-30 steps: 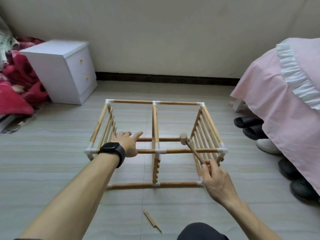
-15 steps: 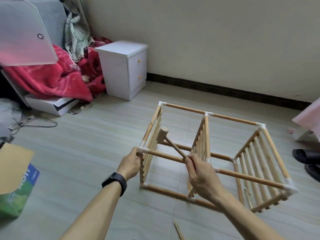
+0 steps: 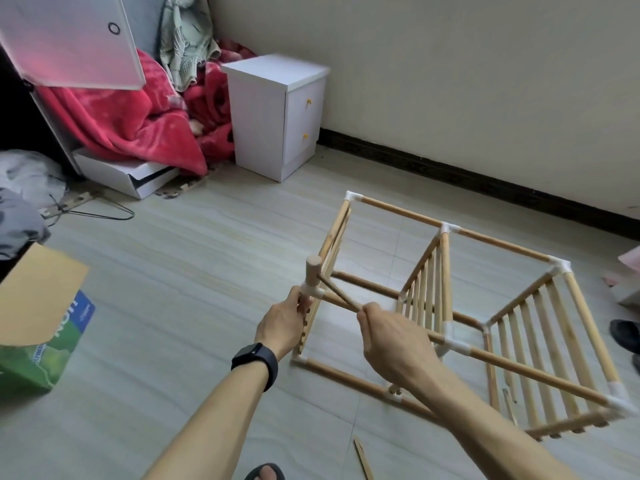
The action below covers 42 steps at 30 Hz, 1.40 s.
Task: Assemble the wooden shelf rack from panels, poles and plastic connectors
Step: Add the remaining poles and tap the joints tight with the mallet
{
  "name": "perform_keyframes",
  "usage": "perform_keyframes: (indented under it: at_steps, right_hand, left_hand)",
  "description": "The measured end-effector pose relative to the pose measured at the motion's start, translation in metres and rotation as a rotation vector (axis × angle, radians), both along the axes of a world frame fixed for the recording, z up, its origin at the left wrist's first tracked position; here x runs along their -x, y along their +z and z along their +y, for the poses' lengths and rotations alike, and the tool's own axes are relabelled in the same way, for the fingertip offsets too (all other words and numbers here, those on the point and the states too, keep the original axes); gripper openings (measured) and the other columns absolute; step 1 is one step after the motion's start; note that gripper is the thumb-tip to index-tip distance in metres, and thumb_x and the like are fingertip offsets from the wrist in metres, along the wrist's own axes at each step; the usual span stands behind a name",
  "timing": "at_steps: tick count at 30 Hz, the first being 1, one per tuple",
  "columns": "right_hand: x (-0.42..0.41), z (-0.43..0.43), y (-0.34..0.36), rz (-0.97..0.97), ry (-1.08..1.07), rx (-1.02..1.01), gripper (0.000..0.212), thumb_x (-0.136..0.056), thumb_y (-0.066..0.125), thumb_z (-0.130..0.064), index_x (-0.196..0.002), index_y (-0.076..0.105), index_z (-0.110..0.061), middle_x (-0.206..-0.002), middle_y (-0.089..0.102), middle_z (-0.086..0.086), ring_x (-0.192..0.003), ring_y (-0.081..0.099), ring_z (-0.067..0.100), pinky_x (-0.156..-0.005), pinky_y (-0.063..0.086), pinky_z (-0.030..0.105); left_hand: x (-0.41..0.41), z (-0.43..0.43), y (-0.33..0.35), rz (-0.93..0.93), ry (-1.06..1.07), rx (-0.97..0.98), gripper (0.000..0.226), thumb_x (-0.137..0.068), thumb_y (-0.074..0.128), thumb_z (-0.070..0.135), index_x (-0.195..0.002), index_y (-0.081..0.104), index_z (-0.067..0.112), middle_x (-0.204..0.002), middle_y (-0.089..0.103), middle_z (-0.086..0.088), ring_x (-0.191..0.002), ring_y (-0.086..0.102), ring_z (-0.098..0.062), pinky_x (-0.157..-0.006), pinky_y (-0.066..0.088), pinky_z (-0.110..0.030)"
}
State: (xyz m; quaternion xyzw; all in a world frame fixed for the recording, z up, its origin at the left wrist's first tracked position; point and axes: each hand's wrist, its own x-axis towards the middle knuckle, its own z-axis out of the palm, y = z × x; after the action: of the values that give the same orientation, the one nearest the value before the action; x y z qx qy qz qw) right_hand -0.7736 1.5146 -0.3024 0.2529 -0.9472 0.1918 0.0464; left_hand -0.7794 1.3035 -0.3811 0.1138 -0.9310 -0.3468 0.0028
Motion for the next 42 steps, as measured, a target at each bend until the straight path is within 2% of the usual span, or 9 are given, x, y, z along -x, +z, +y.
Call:
perform_keyframes:
  at_steps: [4,8,13,16,20,29,33,39,42]
  right_hand:
    - [-0.006,-0.003,0.001,0.066,-0.009,0.266,0.031,-0.106,0.026,-0.047,-0.096,0.049,-0.029,-0.065,0.051,-0.009,-0.055,0.051,0.016,-0.049,0.042,0.031]
    - [-0.006,0.000,0.000,-0.055,-0.036,-0.065,0.030,-0.106,0.025,-0.049,-0.089,0.044,-0.034,-0.067,0.053,-0.009,-0.054,0.051,0.011,-0.047,0.036,0.023]
    - [-0.006,0.004,0.010,-0.086,-0.046,0.121,0.025,-0.107,0.036,-0.039,-0.093,0.054,-0.029,-0.064,0.056,-0.005,-0.053,0.051,0.012,-0.050,0.039,0.026]
    - [-0.004,0.016,0.015,-0.140,-0.094,0.274,0.021,-0.106,0.043,-0.036,-0.095,0.059,-0.028,-0.059,0.058,-0.003,-0.048,0.053,0.011,-0.045,0.039,0.023]
    - [0.009,0.035,0.010,-0.191,-0.176,0.329,0.021,-0.106,0.041,-0.031,-0.096,0.060,-0.027,-0.062,0.060,0.000,-0.049,0.054,0.008,-0.047,0.039,0.023]
    - [0.074,0.008,0.006,-0.242,-0.195,0.230,0.031,-0.108,0.037,-0.042,-0.097,0.061,-0.025,-0.068,0.064,0.000,-0.053,0.055,0.011,-0.053,0.045,0.033]
    - [0.105,-0.022,0.012,-0.207,-0.145,0.243,0.032,-0.108,0.034,-0.041,-0.098,0.056,-0.020,-0.068,0.063,0.003,-0.055,0.056,0.022,-0.057,0.050,0.047]
    - [0.137,-0.054,0.017,0.119,-0.127,0.360,0.027,-0.110,0.031,-0.036,-0.096,0.047,-0.020,-0.059,0.053,-0.006,-0.045,0.049,0.012,-0.041,0.035,0.028]
    - [0.138,-0.055,0.004,-0.074,-0.170,-0.024,0.031,-0.110,0.026,-0.038,-0.100,0.046,-0.017,-0.069,0.059,0.000,-0.058,0.058,0.021,-0.056,0.052,0.042]
  left_hand:
    - [0.001,-0.001,-0.002,0.029,-0.026,-0.010,0.018,-0.108,0.032,0.034,-0.120,0.045,0.031,-0.074,0.060,0.001,-0.066,0.060,-0.020,-0.053,0.045,-0.035]
    - [0.000,0.000,0.000,0.009,0.007,0.009,0.012,-0.108,0.032,0.034,-0.113,0.042,0.033,-0.080,0.063,-0.001,-0.071,0.062,-0.023,-0.059,0.052,-0.039]
    - [-0.011,-0.007,0.005,-0.031,-0.100,-0.040,0.014,-0.105,0.044,0.044,-0.112,0.051,0.034,-0.089,0.068,0.007,-0.079,0.064,-0.016,-0.066,0.055,-0.039]
    - [-0.014,-0.030,0.020,-0.269,-0.226,-0.290,0.009,-0.090,0.074,0.031,-0.097,0.068,0.032,-0.097,0.075,0.013,-0.096,0.070,-0.008,-0.087,0.056,-0.034]
    - [-0.005,-0.061,0.057,-0.635,-0.270,-0.187,0.022,-0.092,0.062,0.016,-0.087,0.077,0.032,-0.097,0.074,0.014,-0.094,0.072,-0.014,-0.074,0.049,-0.029]
    - [0.068,0.011,0.081,-0.253,0.060,-0.191,0.056,-0.103,0.043,0.041,-0.147,0.027,0.012,-0.134,0.057,-0.017,-0.119,0.057,-0.035,-0.101,0.048,-0.044]
    - [0.069,0.036,0.049,-0.110,0.198,0.052,0.054,-0.095,0.048,0.014,-0.142,0.021,0.015,-0.105,0.062,-0.013,-0.083,0.059,-0.031,-0.074,0.050,-0.042]
    - [0.074,0.034,0.040,-0.073,0.184,0.100,0.056,-0.091,0.053,0.009,-0.139,0.022,0.012,-0.095,0.057,-0.009,-0.077,0.058,-0.030,-0.066,0.049,-0.041]
    - [0.073,0.035,0.040,-0.074,0.190,0.104,0.054,-0.091,0.056,0.010,-0.134,0.024,0.013,-0.100,0.060,-0.012,-0.077,0.057,-0.031,-0.065,0.047,-0.039]
